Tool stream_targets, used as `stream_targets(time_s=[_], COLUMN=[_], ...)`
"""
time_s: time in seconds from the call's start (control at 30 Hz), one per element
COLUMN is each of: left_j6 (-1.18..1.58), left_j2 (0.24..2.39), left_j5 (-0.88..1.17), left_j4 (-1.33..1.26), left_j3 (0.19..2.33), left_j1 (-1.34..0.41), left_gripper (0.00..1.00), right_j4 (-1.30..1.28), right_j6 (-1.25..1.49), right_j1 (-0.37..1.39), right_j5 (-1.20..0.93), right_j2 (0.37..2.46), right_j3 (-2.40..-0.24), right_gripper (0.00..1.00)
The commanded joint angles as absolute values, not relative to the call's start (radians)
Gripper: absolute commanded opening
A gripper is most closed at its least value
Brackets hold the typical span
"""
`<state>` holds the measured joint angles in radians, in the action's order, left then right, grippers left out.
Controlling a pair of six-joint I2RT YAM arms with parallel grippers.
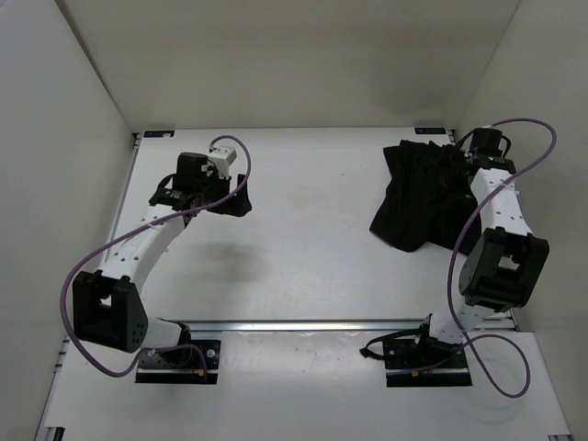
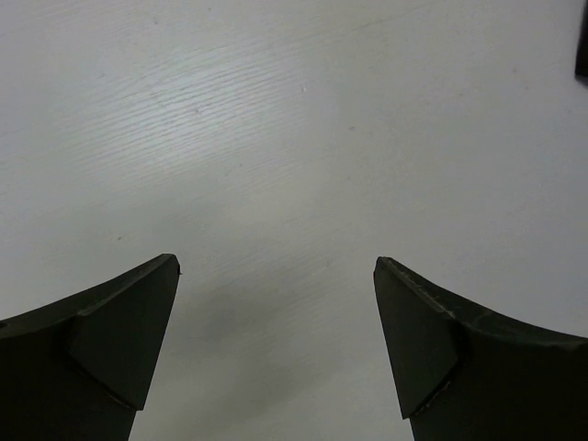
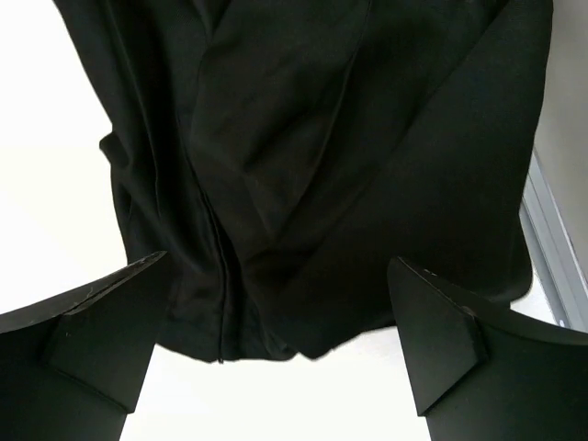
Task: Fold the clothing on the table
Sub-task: Move the skirt to the center of the board
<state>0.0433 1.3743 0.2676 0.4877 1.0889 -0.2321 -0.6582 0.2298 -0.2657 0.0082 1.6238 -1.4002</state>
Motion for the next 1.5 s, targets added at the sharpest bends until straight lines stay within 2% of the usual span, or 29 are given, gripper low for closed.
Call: stream_targets(time_s=[0.0, 0.17, 0.23, 0.27, 0.33, 0.4, 0.43, 0.47, 0.5, 0.53, 0.77, 1.0, 1.07, 1.13, 1.2, 1.3, 1.4, 1.47], left_j6=[0.034, 0.095, 0.091, 0.086, 0.084, 0.109, 0.117, 0.127, 0.133, 0.133, 0.123, 0.173, 0.186, 0.193, 0.189, 0.175, 0.17, 0.158], left_j2=[1.356, 1.309, 1.305, 1.31, 1.299, 1.292, 1.284, 1.27, 1.266, 1.266, 1.23, 1.175, 1.161, 1.141, 1.131, 1.118, 1.108, 1.111], left_j5=[0.294, 0.327, 0.315, 0.308, 0.317, 0.343, 0.371, 0.397, 0.406, 0.419, 0.41, 0.36, 0.344, 0.327, 0.308, 0.278, 0.259, 0.261], left_j4=[0.469, 0.46, 0.469, 0.474, 0.468, 0.453, 0.443, 0.428, 0.431, 0.422, 0.408, 0.37, 0.37, 0.38, 0.396, 0.416, 0.429, 0.433], left_j3=[1.117, 1.129, 1.137, 1.137, 1.123, 1.111, 1.098, 1.086, 1.082, 1.068, 1.034, 0.991, 0.979, 0.98, 0.985, 0.988, 0.991, 0.989], left_j1=[-0.241, -0.201, -0.202, -0.21, -0.218, -0.213, -0.209, -0.204, -0.203, -0.199, -0.233, -0.245, -0.25, -0.255, -0.261, -0.285, -0.293, -0.295], left_gripper=[0.99, 0.99, 0.99, 0.99, 0.99, 0.99, 0.98, 0.99, 0.99, 0.99, 0.98, 0.98, 0.99, 0.98, 0.98, 0.98, 0.99, 0.99], right_j4=[-0.6, -0.647, -0.65, -0.644, -0.643, -0.638, -0.631, -0.632, -0.632, -0.641, -0.713, -0.808, -0.807, -0.755, -0.718, -0.587, -0.413, -0.353], right_j6=[0.267, 0.276, 0.273, 0.268, 0.265, 0.262, 0.259, 0.259, 0.259, 0.259, 0.248, 0.281, 0.296, 0.302, 0.301, 0.385, 0.477, 0.494], right_j1=[-0.255, -0.236, -0.219, -0.209, -0.196, -0.189, -0.187, -0.186, -0.181, -0.176, -0.029, 0.257, 0.314, 0.369, 0.382, 0.29, 0.192, 0.152], right_j5=[0.063, 0.103, 0.118, 0.127, 0.127, 0.126, 0.115, 0.115, 0.112, 0.106, 0.009, -0.121, -0.217, -0.241, -0.225, -0.315, -0.377, -0.388], right_j2=[1.624, 1.693, 1.715, 1.718, 1.729, 1.749, 1.752, 1.764, 1.767, 1.776, 1.799, 1.842, 1.827, 1.783, 1.723, 1.581, 1.42, 1.326], right_j3=[-1.436, -1.428, -1.414, -1.414, -1.411, -1.405, -1.41, -1.411, -1.426, -1.458, -1.637, -2.032, -2.142, -2.143, -2.074, -1.774, -1.348, -1.191], right_gripper=[0.99, 0.97, 0.92, 0.87, 0.73, 0.49, 0.41, 0.23, 0.1, 0.01, 0.0, 0.0, 0.0, 0.0, 0.0, 0.0, 0.0, 0.0])
